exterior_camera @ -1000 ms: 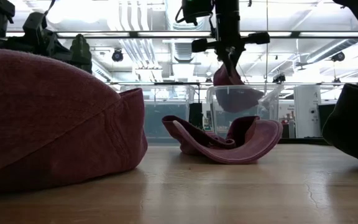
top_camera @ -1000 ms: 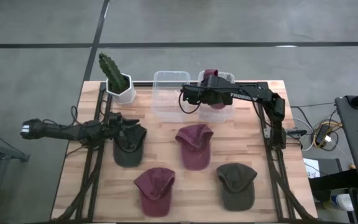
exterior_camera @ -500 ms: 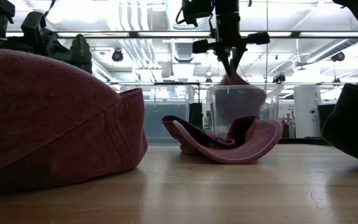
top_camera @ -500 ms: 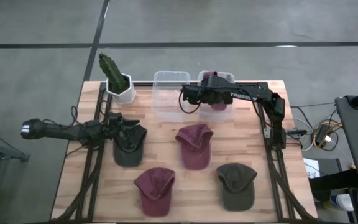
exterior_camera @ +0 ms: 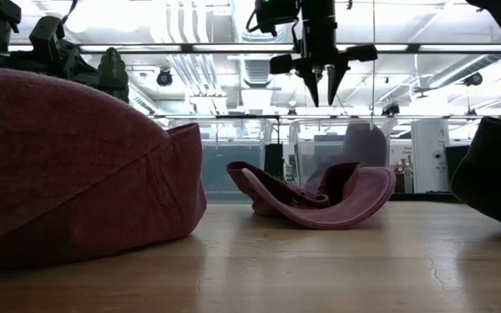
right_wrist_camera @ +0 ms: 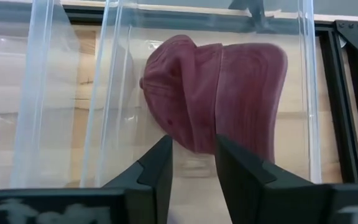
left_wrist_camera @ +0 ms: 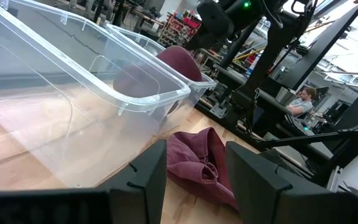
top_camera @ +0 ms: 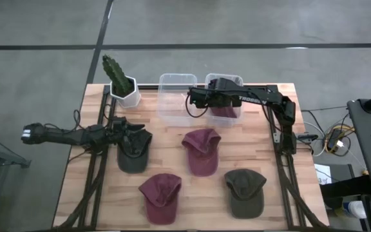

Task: Pick & Place hat
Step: Put the right red cap into the right transparent bin

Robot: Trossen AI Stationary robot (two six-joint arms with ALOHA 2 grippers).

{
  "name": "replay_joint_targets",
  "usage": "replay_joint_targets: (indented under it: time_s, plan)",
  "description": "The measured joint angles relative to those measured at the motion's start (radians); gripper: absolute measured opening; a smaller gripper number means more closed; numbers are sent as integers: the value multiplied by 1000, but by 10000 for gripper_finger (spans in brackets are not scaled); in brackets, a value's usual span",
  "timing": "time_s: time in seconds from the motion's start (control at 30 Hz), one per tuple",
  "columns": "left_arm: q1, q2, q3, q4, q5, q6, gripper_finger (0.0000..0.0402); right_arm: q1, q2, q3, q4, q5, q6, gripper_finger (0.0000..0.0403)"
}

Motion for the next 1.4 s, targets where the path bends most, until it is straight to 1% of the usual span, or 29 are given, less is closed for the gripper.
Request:
replay_joint_targets:
  time_s: [0.27,0.43,0.67,0.83,1.1,1.23,1.4]
  plan:
    - [0,0,0,0,0,0,155,-2,-43,0,0,0,-71,118]
    - [0,0,0,-2,0,0,155,-21,-75,-2,0,-3,-77,118]
    - [0,0,0,-9,0,0,155,-66,-80,-13,-1,-55,-157,108]
    - [0,0,0,-10,0,0,155,-92,-79,-63,0,-66,-199,105]
    - [0,0,0,-13,0,0,155,-130,-93,-145,0,-80,-229,117]
    - [0,0,0,-13,0,0,155,-143,-124,-178,0,-80,-224,122]
    - [0,0,0,-16,-1,0,155,-152,-173,-239,-1,-80,-181,122]
